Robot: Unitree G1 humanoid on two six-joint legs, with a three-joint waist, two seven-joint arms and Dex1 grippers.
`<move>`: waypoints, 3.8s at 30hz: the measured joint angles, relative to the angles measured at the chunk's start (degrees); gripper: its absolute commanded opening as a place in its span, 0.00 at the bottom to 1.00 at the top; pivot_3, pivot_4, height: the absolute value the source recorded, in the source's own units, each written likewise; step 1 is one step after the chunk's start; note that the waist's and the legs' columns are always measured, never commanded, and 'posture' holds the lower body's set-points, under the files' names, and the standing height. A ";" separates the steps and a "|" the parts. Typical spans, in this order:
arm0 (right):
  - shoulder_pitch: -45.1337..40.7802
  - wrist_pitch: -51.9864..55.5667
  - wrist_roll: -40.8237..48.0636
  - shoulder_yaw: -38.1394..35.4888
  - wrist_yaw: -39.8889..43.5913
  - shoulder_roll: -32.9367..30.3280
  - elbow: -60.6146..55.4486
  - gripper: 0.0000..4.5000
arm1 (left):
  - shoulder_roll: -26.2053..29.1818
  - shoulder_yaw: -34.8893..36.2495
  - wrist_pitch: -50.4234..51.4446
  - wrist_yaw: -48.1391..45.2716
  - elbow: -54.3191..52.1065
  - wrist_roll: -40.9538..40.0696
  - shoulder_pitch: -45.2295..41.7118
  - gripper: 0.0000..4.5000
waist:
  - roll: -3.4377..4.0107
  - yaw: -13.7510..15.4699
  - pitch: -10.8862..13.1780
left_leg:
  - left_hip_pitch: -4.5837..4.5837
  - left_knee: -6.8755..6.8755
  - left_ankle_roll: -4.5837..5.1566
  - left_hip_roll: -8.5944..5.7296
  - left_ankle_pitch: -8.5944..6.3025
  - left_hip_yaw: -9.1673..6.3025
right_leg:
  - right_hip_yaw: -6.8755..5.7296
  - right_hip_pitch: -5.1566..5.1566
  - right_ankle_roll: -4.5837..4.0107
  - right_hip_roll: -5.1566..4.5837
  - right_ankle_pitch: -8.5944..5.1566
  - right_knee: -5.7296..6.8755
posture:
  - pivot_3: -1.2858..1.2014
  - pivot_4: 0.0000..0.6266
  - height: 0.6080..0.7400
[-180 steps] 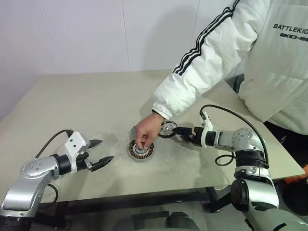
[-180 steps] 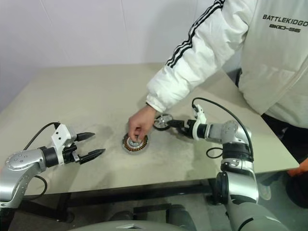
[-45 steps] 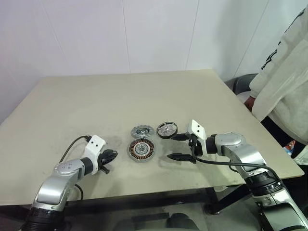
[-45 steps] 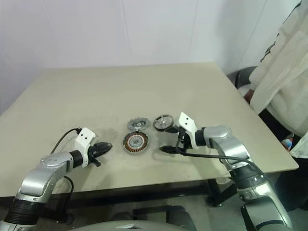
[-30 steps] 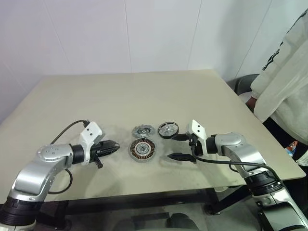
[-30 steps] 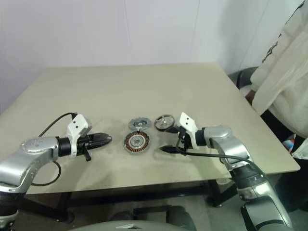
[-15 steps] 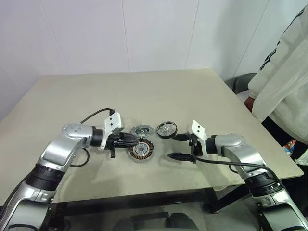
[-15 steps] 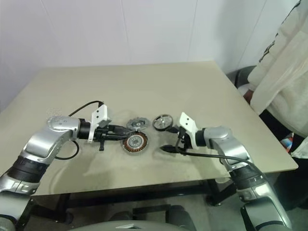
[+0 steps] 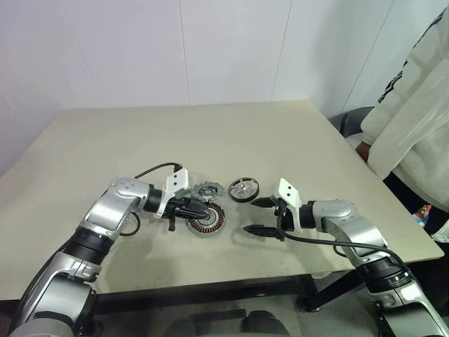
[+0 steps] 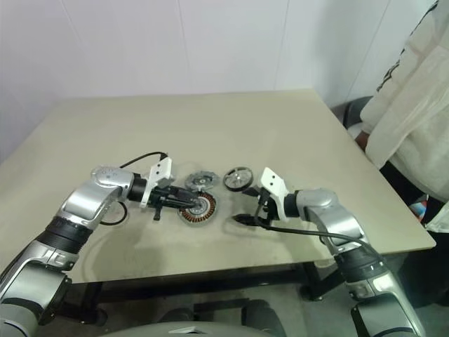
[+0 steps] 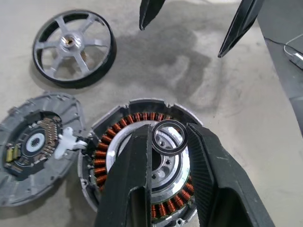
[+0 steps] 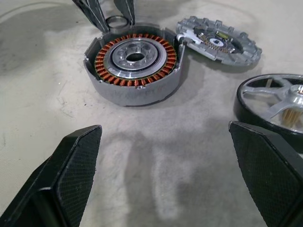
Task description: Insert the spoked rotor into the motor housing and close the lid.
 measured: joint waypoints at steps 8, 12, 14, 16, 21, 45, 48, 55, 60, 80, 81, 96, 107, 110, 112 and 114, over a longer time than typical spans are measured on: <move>0.13 0.17 0.16 0.00 -0.21 0.16 -0.14 1.00 | -1.17 -0.06 -3.55 -0.29 1.88 1.79 0.47 0.17 | 0.00 0.04 0.00 | 0.00 0.00 0.00 0.02 0.00 0.00 | 0.01 0.00 0.00 0.00 0.00 0.00 | 0.52 0.00 1.00; 0.16 0.18 0.35 0.00 -0.22 0.18 -0.48 1.00 | -1.74 -0.06 -4.79 -0.02 2.68 2.58 0.47 0.17 | 0.00 0.08 0.00 | 0.00 0.00 0.00 0.02 0.00 0.00 | 0.01 0.00 0.00 0.00 0.00 0.00 | 0.52 0.00 1.00; 0.16 0.19 0.39 0.00 -0.24 0.19 -0.50 1.00 | -2.51 -0.07 -5.80 0.49 3.70 2.79 0.47 0.17 | 0.00 0.12 0.00 | 0.00 0.00 0.00 0.02 0.00 0.00 | 0.01 0.00 0.00 0.00 0.00 0.00 | 0.52 0.00 1.00; 0.18 0.19 0.40 0.00 -0.25 0.19 -0.51 1.00 | -2.55 -0.06 -6.15 0.63 4.01 3.06 0.46 0.17 | 0.00 0.11 0.00 | 0.00 0.00 0.00 0.02 0.00 0.00 | 0.01 0.00 0.00 0.00 0.00 0.00 | 0.52 0.00 1.00; 0.25 0.23 0.41 0.00 -0.29 0.21 -0.55 1.00 | -3.39 -0.07 -6.29 0.79 4.65 3.70 0.46 0.17 | -0.01 0.09 0.00 | 0.00 0.00 0.00 0.02 0.00 0.00 | 0.01 0.00 0.00 0.00 0.00 0.00 | 0.52 0.00 1.00; 0.24 0.22 0.40 0.00 -0.35 0.43 -0.69 1.00 | -4.16 -0.06 -5.57 1.27 6.95 5.01 -0.40 0.33 | -0.01 0.10 0.00 | 0.00 0.00 0.01 0.02 0.00 0.00 | 0.01 0.00 0.00 0.00 0.00 0.01 | 0.52 0.00 1.00; 0.24 0.22 0.40 0.00 -0.34 0.44 -0.69 1.00 | -4.16 -0.03 -4.71 1.16 6.86 4.84 -0.40 0.51 | -0.01 0.11 0.00 | 0.00 0.00 0.01 0.02 0.00 0.00 | 0.01 0.00 0.00 0.00 0.00 0.01 | 0.52 0.00 1.00; 0.24 0.22 0.40 0.00 -0.35 0.65 -0.69 1.00 | -4.14 0.07 -2.80 0.53 6.09 4.09 -0.38 0.99 | -0.01 0.10 0.00 | 0.00 0.00 0.01 0.02 0.00 0.00 | 0.01 0.00 0.00 0.00 0.00 0.01 | 0.52 0.00 1.00; 0.24 0.22 0.39 0.01 -0.42 0.79 -0.69 1.00 | -4.29 1.99 -1.54 1.75 4.64 2.58 -0.37 0.99 | -0.01 0.09 0.00 | 0.00 0.01 0.01 0.04 0.00 -0.01 | 0.01 0.00 0.01 0.00 0.00 0.01 | 0.52 0.00 1.00; -13.16 6.32 -5.31 8.01 -5.71 10.26 7.75 0.24 | 8.72 24.82 7.55 11.73 -15.18 -7.59 19.94 1.00 | -0.04 0.21 0.03 | -0.06 0.00 0.01 -0.06 -0.01 -0.06 | 0.03 -0.13 -0.01 -0.55 0.01 0.16 | 0.52 0.00 1.00; -13.35 6.12 -6.21 8.95 -5.51 10.12 8.58 0.17 | 8.69 25.42 7.76 12.63 -16.46 -7.91 21.56 1.00 | -0.04 0.14 0.03 | -0.06 0.00 0.03 -0.08 -0.03 -0.05 | 0.03 -0.12 -0.01 -0.58 0.01 0.15 | 0.52 0.00 1.00; -15.79 6.46 -7.59 12.53 0.87 9.76 9.02 0.01 | 7.20 31.89 7.77 19.54 -25.48 -11.44 35.99 1.00 | 0.00 -0.16 0.05 | 0.00 -0.03 0.02 -0.04 -0.04 -0.08 | -0.03 -0.13 -0.02 -0.61 0.01 0.21 | 0.52 0.00 1.00; -18.01 4.54 -11.47 15.82 0.90 11.98 10.87 0.01 | 7.20 31.90 7.14 20.58 -25.63 -11.47 36.33 1.00 | 0.03 -0.26 0.07 | -0.01 -0.05 0.02 -0.04 -0.04 -0.08 | -0.04 -0.16 -0.03 -0.61 0.01 0.20 | 0.52 0.00 1.00; -18.25 3.80 -12.47 16.08 0.88 12.75 12.25 0.01 | 7.22 31.89 6.92 20.58 -25.61 -11.47 36.27 1.00 | 0.03 -0.24 0.07 | -0.02 -0.05 0.01 -0.06 -0.04 -0.08 | -0.05 -0.16 -0.03 -0.64 0.01 0.19 | 0.52 0.00 1.00; -18.42 3.24 -13.08 16.10 0.86 13.35 12.74 0.01 | 7.22 31.88 6.84 20.57 -25.60 -11.47 36.15 1.00 | 0.03 -0.26 0.07 | -0.02 -0.06 0.01 -0.05 -0.04 -0.08 | -0.05 -0.16 -0.03 -0.63 0.01 0.19 | 0.52 0.00 1.00; -18.53 2.70 -13.57 16.10 0.85 14.00 13.38 0.01 | 7.22 31.88 6.81 20.57 -25.59 -11.47 36.12 1.00 | 0.03 -0.28 0.07 | -0.02 -0.07 0.01 -0.05 -0.04 -0.08 | -0.05 -0.17 -0.03 -0.63 0.01 0.19 | 0.52 0.00 1.00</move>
